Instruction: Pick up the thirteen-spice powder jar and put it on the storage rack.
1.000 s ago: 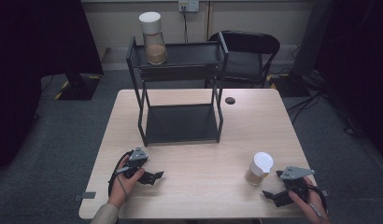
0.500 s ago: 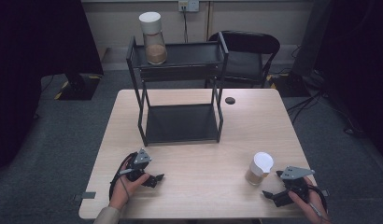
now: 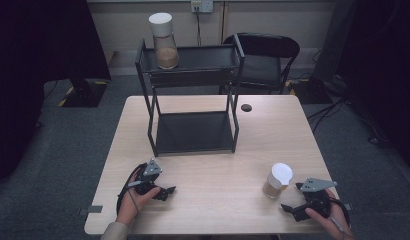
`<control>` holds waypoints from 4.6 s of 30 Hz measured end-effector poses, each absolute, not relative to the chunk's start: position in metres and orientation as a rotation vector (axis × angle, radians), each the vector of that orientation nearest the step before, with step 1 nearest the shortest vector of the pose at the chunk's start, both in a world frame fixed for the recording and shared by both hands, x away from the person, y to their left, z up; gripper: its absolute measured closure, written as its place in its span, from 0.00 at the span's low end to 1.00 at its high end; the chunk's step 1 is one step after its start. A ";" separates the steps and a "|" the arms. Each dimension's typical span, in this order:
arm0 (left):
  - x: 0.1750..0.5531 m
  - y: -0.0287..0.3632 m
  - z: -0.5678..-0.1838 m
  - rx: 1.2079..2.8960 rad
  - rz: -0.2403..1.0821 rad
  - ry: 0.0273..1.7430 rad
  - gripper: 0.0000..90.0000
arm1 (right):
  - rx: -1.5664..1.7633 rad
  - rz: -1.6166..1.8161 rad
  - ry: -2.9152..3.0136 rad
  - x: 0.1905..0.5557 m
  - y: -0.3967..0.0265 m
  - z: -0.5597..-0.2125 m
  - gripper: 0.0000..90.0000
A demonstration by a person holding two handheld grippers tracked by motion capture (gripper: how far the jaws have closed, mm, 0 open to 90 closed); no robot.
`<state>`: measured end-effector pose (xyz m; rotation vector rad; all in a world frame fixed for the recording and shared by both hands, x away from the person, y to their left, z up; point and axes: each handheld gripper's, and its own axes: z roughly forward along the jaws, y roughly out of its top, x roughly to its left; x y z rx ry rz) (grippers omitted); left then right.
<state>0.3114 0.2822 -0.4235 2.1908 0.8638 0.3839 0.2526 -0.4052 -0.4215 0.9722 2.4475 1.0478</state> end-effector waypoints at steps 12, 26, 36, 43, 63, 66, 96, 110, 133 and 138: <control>0.311 0.282 -0.424 2.191 0.384 0.864 0.00 | 1.003 1.107 2.405 0.255 -0.406 -0.414 0.01; 0.311 0.282 -0.424 2.191 0.384 0.864 0.00 | 0.902 1.321 2.379 0.273 -0.403 -0.416 0.11; 0.311 0.282 -0.423 2.191 0.384 0.864 0.00 | 0.765 1.422 2.391 0.293 -0.402 -0.423 0.29; 0.311 0.282 -0.423 2.191 0.384 0.864 0.00 | 0.759 1.379 2.374 0.288 -0.390 -0.418 0.33; 0.311 0.282 -0.423 2.191 0.384 0.864 0.00 | 0.910 1.315 2.390 0.310 -0.336 -0.382 0.34; 0.311 0.282 -0.423 2.191 0.384 0.864 0.00 | 0.917 1.321 2.394 0.318 -0.327 -0.376 0.34; 0.311 0.282 -0.423 2.191 0.384 0.864 0.00 | 0.936 1.276 2.441 0.370 -0.247 -0.301 0.34; 0.311 0.282 -0.423 2.192 0.383 0.864 0.00 | 0.903 1.255 2.451 0.386 -0.224 -0.259 0.34; 0.312 0.282 -0.423 2.192 0.383 0.864 0.00 | 0.886 1.243 2.438 0.407 -0.198 -0.194 0.34; 0.311 0.282 -0.423 2.191 0.383 0.864 0.00 | 0.883 1.239 2.432 0.411 -0.194 -0.179 0.34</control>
